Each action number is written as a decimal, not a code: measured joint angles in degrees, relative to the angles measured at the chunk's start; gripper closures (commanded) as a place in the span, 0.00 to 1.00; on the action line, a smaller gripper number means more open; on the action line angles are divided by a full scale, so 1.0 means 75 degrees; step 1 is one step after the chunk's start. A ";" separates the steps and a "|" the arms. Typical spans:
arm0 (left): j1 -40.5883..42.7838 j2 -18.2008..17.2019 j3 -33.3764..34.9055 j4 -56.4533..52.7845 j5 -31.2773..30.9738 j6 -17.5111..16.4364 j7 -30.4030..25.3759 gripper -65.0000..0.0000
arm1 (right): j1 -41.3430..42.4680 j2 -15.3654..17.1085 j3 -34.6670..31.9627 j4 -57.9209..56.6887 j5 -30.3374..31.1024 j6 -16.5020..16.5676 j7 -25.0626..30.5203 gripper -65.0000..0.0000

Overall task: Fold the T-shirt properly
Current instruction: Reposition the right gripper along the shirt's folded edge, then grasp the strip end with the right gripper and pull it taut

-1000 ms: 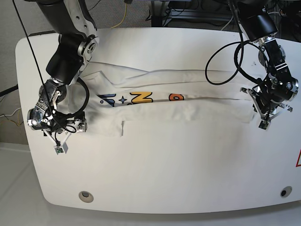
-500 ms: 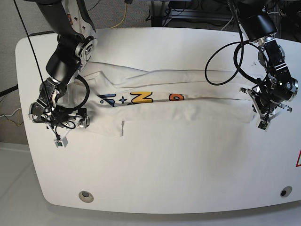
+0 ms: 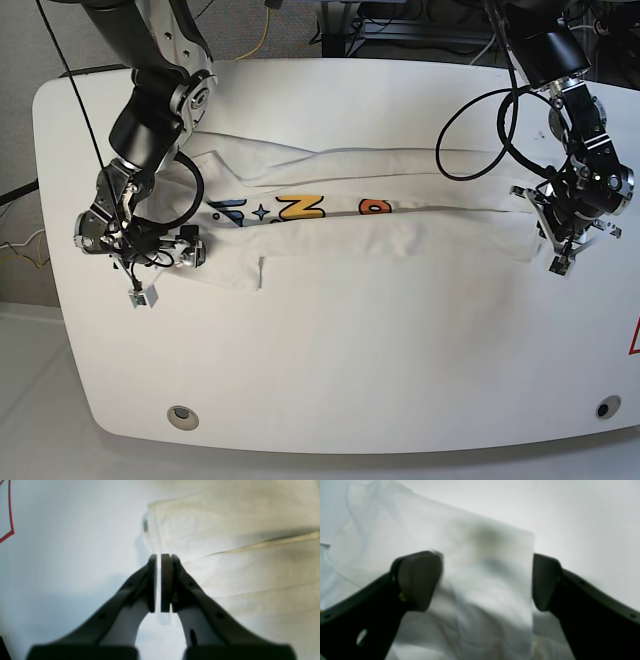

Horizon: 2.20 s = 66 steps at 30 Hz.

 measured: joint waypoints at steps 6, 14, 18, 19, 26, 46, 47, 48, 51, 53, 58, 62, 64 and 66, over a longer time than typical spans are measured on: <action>0.0152 0.0006 0.0003 0.0000 -0.0003 0.0000 0.0003 0.97 | -0.0003 0.0003 0.0000 -0.0003 0.0023 0.0000 0.0055 0.16; 0.0166 0.0000 0.0000 0.0000 0.0000 0.0000 0.0000 0.97 | 0.0003 -0.0085 -0.0003 -0.0003 -0.0006 -0.0003 0.0052 0.53; 0.0163 0.0006 0.0003 0.0000 -0.0003 0.0000 -0.0003 0.97 | -0.0017 -0.0128 -0.0003 -0.0020 -0.0006 -0.0003 0.0038 0.89; 0.0163 0.0003 0.0000 0.0000 -0.0003 0.0000 -0.0003 0.97 | -0.0020 -0.0137 -0.0003 -0.0023 -0.0006 -0.0003 0.0032 0.95; 0.0166 0.0000 0.0000 0.0000 -0.0003 0.0000 0.0000 0.97 | -0.0035 -0.0149 -0.0041 -0.0035 -0.0003 -0.0003 0.0029 0.98; 0.0166 0.0000 0.0000 0.0000 0.0000 0.0000 0.0000 0.97 | -0.0067 -0.0149 -0.0050 0.0801 0.0000 0.0000 -0.0662 1.00; 0.0166 0.0003 0.0003 0.0000 0.0000 0.0000 0.0000 0.97 | -0.0076 -0.0152 -0.0050 0.0868 -0.0003 0.0000 -0.0697 1.00; 0.0166 0.0003 0.0003 0.0000 -0.0003 0.0000 0.0000 0.97 | -0.0087 -0.0152 -0.0050 0.0947 -0.0003 0.0000 -0.0758 1.00; 0.0163 0.0000 0.0023 -0.0006 -0.0003 0.0000 0.0000 0.97 | -0.0175 -0.0157 -0.0050 0.1207 -0.0003 0.0000 -0.0953 1.00; 0.0166 0.0000 0.0023 -0.0015 0.0000 0.0000 0.0000 0.97 | -0.0245 -0.0207 -0.0047 0.1402 -0.0023 -0.0003 -0.1055 1.00; 0.0163 0.0006 0.0023 -0.0015 -0.0003 0.0000 -0.0003 0.97 | -0.0504 -0.0425 -0.0055 0.2209 -0.0009 0.0003 -0.1335 1.00; 0.0166 -0.0003 0.0032 -0.0017 0.0003 0.0000 0.0000 0.97 | -0.0562 -0.0478 -0.0152 0.2774 -0.0006 0.0003 -0.1746 1.00; 0.0166 -0.0003 0.0029 -0.0017 0.0006 0.0000 0.0000 0.97 | -0.0592 -0.0498 -0.0245 0.3051 0.0000 0.0000 -0.1836 1.00; 0.0163 0.0006 0.0035 -0.0017 0.0000 0.0000 0.0000 0.97 | -0.0638 -0.0554 -0.0286 0.3375 0.0023 0.0006 -0.1918 1.00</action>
